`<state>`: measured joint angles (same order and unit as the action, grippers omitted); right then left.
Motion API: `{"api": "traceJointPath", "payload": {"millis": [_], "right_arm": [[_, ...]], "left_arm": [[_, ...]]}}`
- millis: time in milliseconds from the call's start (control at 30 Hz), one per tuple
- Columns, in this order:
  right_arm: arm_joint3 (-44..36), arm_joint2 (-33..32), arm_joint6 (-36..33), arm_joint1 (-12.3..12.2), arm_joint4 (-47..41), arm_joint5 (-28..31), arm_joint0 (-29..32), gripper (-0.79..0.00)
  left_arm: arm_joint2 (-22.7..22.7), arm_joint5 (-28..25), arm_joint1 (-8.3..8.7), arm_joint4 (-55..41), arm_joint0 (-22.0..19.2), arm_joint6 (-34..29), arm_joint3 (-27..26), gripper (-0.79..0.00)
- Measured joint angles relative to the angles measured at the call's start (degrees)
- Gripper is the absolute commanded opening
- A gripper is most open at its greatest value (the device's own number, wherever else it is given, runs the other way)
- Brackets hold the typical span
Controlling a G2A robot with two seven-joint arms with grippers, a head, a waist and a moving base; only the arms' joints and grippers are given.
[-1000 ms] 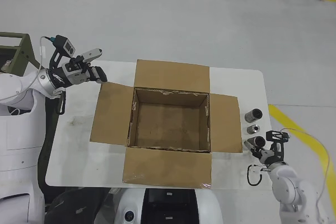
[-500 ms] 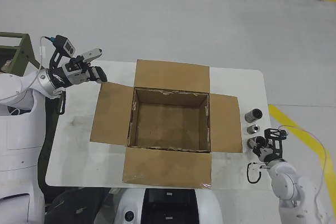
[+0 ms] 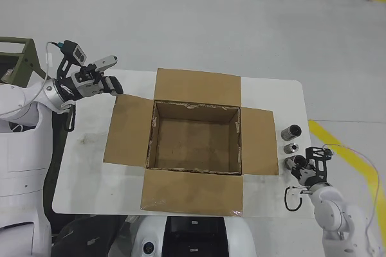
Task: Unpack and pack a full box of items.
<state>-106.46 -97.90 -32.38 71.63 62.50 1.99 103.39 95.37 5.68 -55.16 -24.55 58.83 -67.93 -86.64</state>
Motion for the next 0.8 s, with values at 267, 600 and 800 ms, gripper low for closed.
{"api": "traceJointPath", "payload": {"millis": [267,600,800], "right_arm": [[-4.9,-2.0,0.5,-0.1,-1.1,-0.7,4.1,-0.785],[-14.2,-4.9,1.9,-0.1,-2.2,-0.9,8.5,-0.785],[-18.8,-5.1,2.2,-0.1,-0.6,-1.7,8.6,-0.785]], "left_arm": [[0.0,0.0,0.00,0.0,0.0,0.0,0.0,0.000],[0.0,0.0,0.00,0.0,0.0,0.0,0.0,0.000],[0.0,0.0,0.00,0.0,0.0,0.0,0.0,0.000]]}}
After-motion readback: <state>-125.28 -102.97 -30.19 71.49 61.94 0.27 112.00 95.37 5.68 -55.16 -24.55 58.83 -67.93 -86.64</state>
